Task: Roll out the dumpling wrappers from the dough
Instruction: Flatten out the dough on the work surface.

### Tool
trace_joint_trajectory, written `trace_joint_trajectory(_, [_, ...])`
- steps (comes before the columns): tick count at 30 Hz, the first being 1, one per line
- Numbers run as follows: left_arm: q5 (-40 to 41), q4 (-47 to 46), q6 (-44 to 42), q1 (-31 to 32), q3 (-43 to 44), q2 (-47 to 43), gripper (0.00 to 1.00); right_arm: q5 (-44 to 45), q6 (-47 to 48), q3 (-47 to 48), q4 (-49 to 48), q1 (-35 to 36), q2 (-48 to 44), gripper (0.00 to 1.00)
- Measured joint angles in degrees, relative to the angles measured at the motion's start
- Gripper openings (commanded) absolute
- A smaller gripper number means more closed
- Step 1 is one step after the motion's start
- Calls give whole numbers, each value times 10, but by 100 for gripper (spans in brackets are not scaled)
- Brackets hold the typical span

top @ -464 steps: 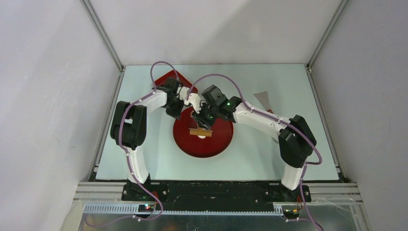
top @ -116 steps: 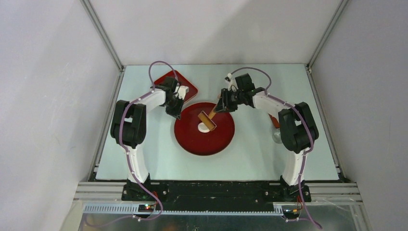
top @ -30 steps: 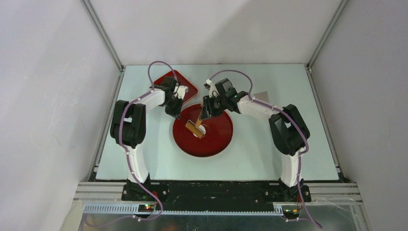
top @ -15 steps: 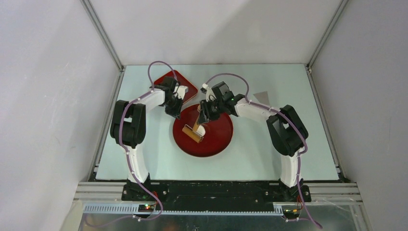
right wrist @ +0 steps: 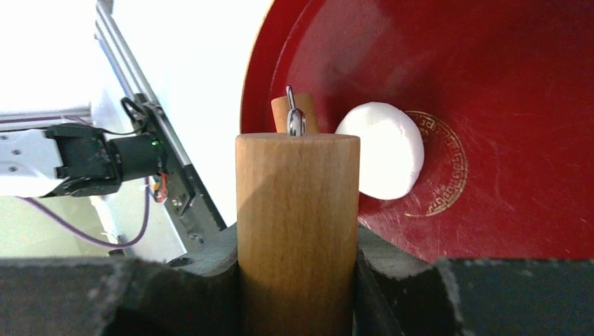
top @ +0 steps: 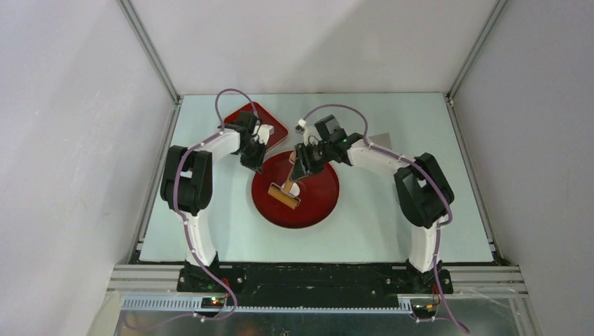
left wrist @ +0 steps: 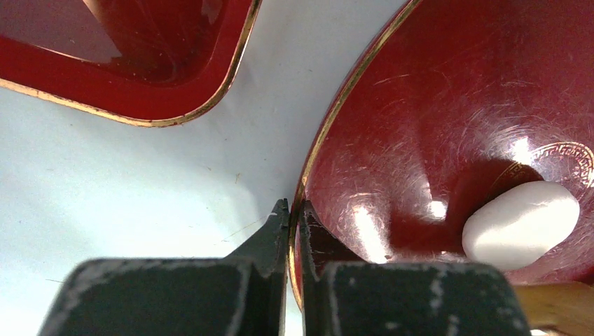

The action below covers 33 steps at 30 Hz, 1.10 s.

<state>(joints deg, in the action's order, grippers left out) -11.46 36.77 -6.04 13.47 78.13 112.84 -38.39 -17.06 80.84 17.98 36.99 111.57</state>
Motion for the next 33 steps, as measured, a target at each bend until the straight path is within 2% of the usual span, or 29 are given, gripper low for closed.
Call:
trace_joint_trajectory(11, [-2,0,0,-1,0,0,0,-39,40,13,16,-90,-64,0])
trace_joint_trajectory(22, [-3,0,0,-1,0,0,0,-17,92,13,54,-53,-2,0])
trace_joint_trajectory(33, [-3,0,0,-1,0,0,0,-29,103,15,63,-22,26,0])
